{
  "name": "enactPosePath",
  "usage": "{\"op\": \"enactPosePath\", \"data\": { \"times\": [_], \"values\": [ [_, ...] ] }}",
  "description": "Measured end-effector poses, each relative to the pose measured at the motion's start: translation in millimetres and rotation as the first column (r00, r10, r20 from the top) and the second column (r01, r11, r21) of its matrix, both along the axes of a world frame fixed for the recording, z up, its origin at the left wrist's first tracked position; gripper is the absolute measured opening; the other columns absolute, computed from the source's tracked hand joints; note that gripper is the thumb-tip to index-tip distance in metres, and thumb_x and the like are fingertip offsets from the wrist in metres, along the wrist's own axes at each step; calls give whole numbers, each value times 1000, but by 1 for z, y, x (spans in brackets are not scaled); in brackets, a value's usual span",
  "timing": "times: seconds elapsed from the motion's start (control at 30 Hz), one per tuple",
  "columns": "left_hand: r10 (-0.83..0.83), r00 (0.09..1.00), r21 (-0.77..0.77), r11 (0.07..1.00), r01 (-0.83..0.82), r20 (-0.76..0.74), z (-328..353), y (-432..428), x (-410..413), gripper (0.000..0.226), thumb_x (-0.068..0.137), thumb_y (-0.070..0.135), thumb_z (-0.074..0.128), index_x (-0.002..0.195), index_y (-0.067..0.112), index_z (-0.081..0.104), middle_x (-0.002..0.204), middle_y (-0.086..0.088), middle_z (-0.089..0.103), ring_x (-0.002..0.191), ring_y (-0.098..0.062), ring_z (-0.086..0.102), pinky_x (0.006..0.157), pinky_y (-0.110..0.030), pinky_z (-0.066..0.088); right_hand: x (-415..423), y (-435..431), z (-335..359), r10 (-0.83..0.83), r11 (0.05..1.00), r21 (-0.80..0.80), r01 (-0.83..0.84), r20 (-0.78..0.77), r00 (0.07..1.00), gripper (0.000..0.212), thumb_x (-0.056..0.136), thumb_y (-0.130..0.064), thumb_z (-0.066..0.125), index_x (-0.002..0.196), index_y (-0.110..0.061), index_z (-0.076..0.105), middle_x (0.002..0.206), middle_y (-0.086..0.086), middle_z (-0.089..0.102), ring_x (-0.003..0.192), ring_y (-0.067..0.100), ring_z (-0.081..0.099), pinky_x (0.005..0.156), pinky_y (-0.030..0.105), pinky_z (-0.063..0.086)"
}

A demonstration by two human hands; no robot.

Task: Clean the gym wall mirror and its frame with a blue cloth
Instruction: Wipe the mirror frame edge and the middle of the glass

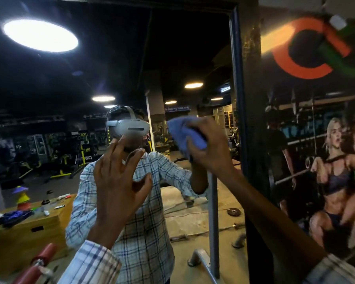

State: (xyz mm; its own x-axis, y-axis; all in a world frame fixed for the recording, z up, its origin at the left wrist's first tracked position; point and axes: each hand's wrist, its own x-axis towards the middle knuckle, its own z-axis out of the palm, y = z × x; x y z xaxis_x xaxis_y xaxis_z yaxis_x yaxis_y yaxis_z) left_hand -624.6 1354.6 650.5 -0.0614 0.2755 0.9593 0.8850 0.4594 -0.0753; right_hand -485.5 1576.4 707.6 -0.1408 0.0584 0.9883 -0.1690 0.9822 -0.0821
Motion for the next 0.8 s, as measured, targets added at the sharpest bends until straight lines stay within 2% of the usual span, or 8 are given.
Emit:
{"op": "enactPosePath", "data": {
  "times": [0.07,0.13,0.27,0.33,0.47,0.53,0.67,0.8],
  "values": [
    [13,1000,12,1000,-13,8,4,7,4,61,87,48,68,142,22,59,169,-9,26,158,-30,19,119,-56,22,8,8,13,21,974,-215,-68,-213,977,36,85,-7,75,119,-10,64,120,6,59,106,-3,55,92,14,48],
    [14,1000,6,1000,-14,3,9,16,11,61,86,48,68,141,22,59,169,-9,24,158,-30,19,119,-57,22,5,4,14,18,946,-304,-112,-296,955,34,84,-5,76,116,-12,65,118,4,59,102,-5,55,90,15,50],
    [39,999,-14,999,-38,6,17,32,22,63,86,47,71,144,26,56,170,-7,22,158,-28,16,120,-54,15,1,-7,-11,79,995,56,-84,89,993,34,88,-20,69,121,-10,65,119,6,61,107,13,57,95,27,50],
    [36,999,-11,999,-36,7,17,37,26,64,86,45,72,145,26,55,170,-7,22,158,-28,16,121,-53,14,9,6,-9,59,987,134,-87,200,978,37,90,-21,67,124,-11,64,121,8,61,112,18,58,98,31,48],
    [40,999,-19,999,-40,27,16,41,31,66,85,44,78,144,25,55,171,-7,21,159,-29,14,121,-52,15,28,32,22,-33,988,-157,17,-99,995,35,90,-13,73,123,-13,63,123,5,59,112,14,58,99,34,53],
    [47,998,-30,998,-46,34,16,41,33,65,87,44,76,144,24,55,171,-7,19,159,-29,13,121,-54,18,30,40,30,-160,973,-201,117,-213,964,28,94,-17,69,121,-14,63,120,3,59,109,12,58,96,33,53],
    [49,997,-64,997,-46,54,9,37,38,69,88,42,76,149,24,51,173,-6,16,159,-29,13,120,-58,24,34,46,23,-208,950,-280,136,-247,946,28,98,-21,65,125,-18,60,124,1,56,114,12,56,100,37,52],
    [84,994,-129,989,-74,75,2,29,38,73,92,47,71,156,28,42,174,-3,6,161,-26,7,123,-52,19,46,48,-4,-235,927,-339,157,-201,951,29,96,-18,68,124,-17,61,125,1,58,116,11,56,102,33,51]
  ]
}}
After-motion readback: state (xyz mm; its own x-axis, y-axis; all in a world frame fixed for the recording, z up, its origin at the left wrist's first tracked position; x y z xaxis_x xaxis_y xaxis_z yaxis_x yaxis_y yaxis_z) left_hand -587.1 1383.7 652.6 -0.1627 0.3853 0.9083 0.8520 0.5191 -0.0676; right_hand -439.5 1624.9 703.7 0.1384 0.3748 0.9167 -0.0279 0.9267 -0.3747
